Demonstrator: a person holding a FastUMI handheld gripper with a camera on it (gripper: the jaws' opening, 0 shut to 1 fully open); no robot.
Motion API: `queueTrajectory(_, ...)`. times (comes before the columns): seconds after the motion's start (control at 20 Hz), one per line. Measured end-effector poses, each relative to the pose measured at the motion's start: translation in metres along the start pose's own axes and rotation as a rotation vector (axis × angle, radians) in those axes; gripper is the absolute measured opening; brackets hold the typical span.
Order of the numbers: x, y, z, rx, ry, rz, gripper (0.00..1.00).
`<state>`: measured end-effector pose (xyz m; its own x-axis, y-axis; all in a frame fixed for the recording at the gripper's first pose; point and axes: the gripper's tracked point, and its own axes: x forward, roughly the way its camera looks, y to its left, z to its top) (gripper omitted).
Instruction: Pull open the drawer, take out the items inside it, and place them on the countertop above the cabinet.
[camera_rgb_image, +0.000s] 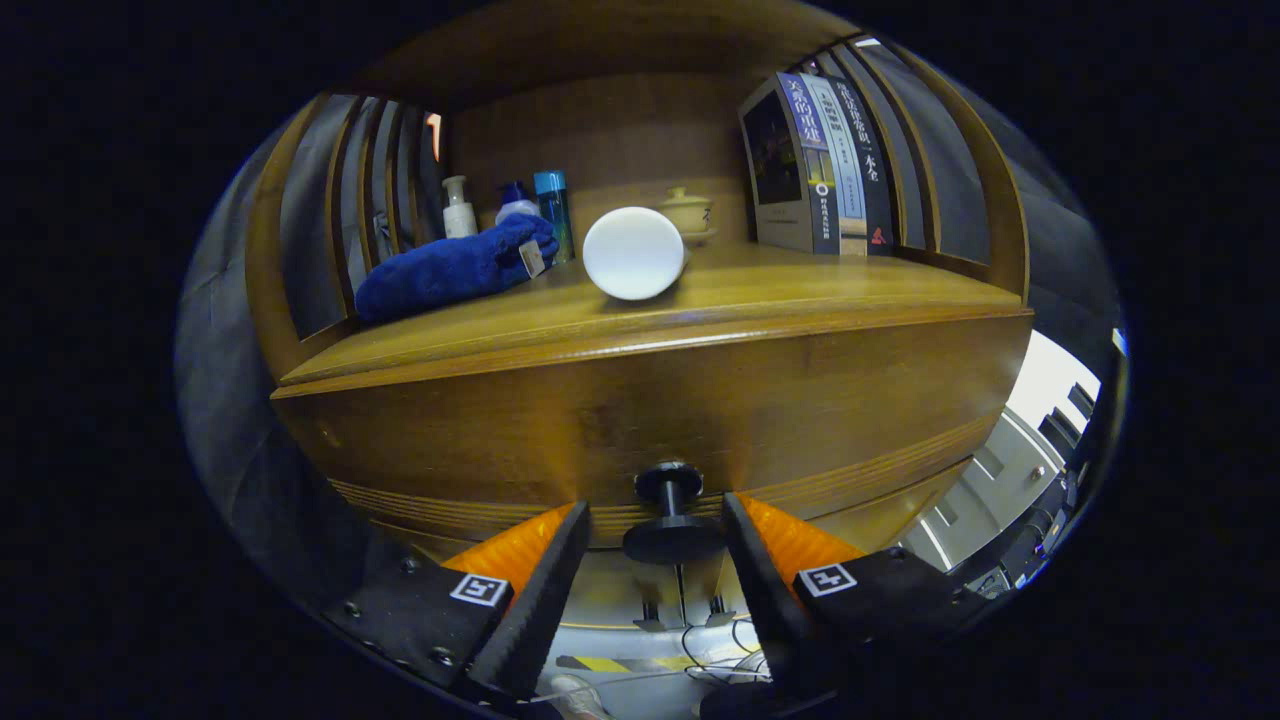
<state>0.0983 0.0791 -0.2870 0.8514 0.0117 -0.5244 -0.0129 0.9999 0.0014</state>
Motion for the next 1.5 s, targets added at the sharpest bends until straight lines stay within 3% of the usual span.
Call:
queueTrajectory(0.3, -0.037, 0.006, 0.06, -0.053, -0.136, 0.002, 0.9)
queueTrajectory(0.8, -0.118, -0.007, 0.127, -0.022, -0.27, -0.001, 0.9)
queueTrajectory(1.3, -0.204, -0.035, 0.209, -0.12, -0.498, -0.122, 0.92)
queueTrajectory(1.5, -0.233, -0.029, 0.226, -0.109, -0.566, -0.114, 0.92)
